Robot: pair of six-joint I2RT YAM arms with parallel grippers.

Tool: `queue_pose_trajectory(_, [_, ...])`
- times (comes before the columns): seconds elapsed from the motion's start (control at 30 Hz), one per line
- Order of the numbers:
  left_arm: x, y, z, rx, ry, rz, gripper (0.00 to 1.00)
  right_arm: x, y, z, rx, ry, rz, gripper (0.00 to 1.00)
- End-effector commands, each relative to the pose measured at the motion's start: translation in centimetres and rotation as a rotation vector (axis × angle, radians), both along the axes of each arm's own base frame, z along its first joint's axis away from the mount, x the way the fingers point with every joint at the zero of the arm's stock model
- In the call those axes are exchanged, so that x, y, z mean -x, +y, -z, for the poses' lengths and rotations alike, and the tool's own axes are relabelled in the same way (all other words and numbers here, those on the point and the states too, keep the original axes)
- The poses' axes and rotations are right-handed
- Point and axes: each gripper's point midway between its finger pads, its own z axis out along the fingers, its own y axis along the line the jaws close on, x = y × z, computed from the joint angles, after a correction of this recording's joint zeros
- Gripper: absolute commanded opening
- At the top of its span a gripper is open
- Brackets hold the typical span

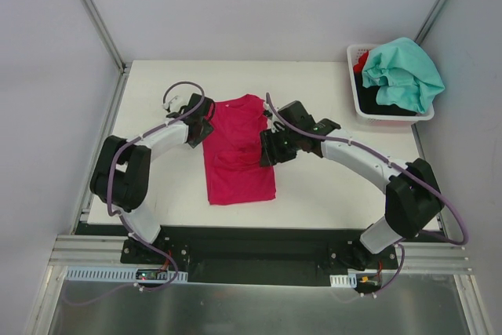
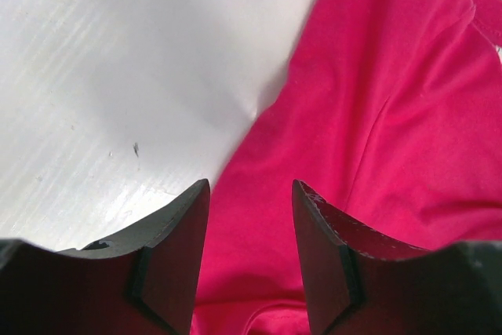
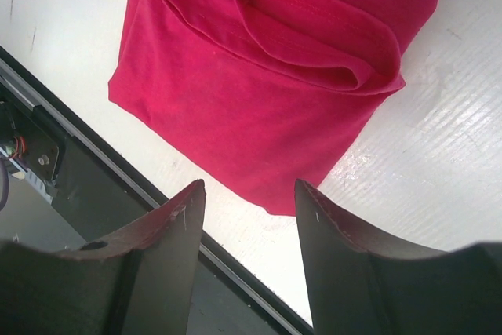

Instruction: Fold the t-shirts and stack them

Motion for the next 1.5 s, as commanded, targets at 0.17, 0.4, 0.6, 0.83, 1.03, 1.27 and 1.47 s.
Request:
queue_pose_trajectory(0.17, [2.6, 2.4, -1.2, -0.027, 0.035, 0.048, 0.47, -0.4, 4.1, 1.3, 0.027, -0.025, -0.045, 0.54])
queue_pose_trajectory(0.4, [2.6, 5.0, -1.9, -0.004, 0.033, -0.012, 0.47, -0.5, 7.2, 3.9, 0.164, -0.047, -0.041, 0.54])
queue_pose_trajectory(0.6, [2.4, 5.6, -3.1, 0.003, 0.014, -0.020, 0.47, -0.7, 7.6, 4.5, 0.208, -0.040, -0.033, 0.54])
queue_pose_trajectory(0.83, [2.4, 5.9, -3.4, 0.003, 0.008, -0.027, 0.47, -0.8, 7.8, 5.5, 0.227, -0.033, -0.034, 0.55])
queue_pose_trajectory(1.03, [2.3, 6.4, -3.8, -0.002, 0.001, -0.033, 0.47, -0.8, 8.3, 5.9, 0.222, -0.019, -0.026, 0.54])
queue_pose_trajectory(1.27, [2.2, 6.6, -4.0, 0.000, -0.003, -0.035, 0.48, -1.2, 8.6, 6.4, 0.230, -0.016, -0.024, 0.54])
queue_pose_trajectory(1.47, [2.3, 6.7, -4.1, -0.001, -0.005, -0.034, 0.47, -2.4, 9.0, 6.3, 0.234, -0.054, -0.029, 0.55])
